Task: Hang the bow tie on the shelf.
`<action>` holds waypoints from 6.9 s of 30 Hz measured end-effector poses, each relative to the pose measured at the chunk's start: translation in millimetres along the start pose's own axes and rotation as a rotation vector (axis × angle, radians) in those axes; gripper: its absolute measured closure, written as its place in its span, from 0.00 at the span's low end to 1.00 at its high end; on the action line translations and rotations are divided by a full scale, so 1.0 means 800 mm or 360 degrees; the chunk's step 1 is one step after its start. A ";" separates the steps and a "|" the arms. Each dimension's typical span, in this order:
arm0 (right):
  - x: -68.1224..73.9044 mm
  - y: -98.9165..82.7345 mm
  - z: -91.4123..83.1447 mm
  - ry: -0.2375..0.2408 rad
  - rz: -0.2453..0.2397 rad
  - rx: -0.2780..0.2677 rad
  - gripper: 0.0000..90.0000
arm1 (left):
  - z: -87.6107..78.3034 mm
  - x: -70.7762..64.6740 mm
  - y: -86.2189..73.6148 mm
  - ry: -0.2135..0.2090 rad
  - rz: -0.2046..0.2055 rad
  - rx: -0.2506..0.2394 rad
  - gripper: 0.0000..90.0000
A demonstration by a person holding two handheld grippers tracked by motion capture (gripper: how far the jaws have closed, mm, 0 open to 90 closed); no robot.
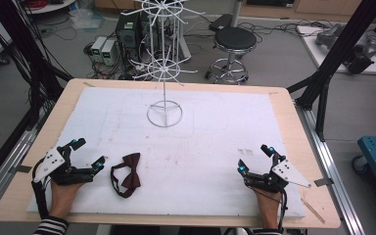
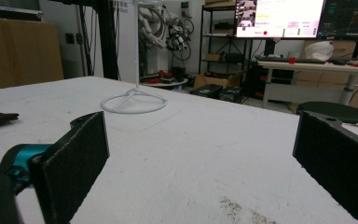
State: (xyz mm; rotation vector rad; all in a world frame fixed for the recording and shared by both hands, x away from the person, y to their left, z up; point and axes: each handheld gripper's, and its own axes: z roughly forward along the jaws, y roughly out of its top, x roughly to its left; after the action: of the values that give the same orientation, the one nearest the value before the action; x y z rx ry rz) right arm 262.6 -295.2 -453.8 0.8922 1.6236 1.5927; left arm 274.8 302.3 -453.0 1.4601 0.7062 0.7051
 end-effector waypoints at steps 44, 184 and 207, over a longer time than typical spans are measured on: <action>0.001 0.000 0.000 -0.0007 -0.0010 -0.0004 0.03 | 0.011 -0.017 0.060 -0.0238 0.0129 0.0312 0.02; 0.001 0.000 -0.001 -0.0041 0.0008 -0.0012 0.03 | 0.107 -0.101 0.059 -0.0213 0.0015 0.1447 0.85; 0.001 0.000 -0.001 -0.0043 0.0007 -0.0011 0.03 | 0.096 -0.076 0.106 -0.0160 -0.0079 0.1115 0.85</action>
State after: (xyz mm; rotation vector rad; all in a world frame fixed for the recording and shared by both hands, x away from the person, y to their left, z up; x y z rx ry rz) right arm 261.7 -295.0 -453.8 0.9102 1.5977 1.5819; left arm 297.5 206.6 -369.2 2.0860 0.9615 0.3451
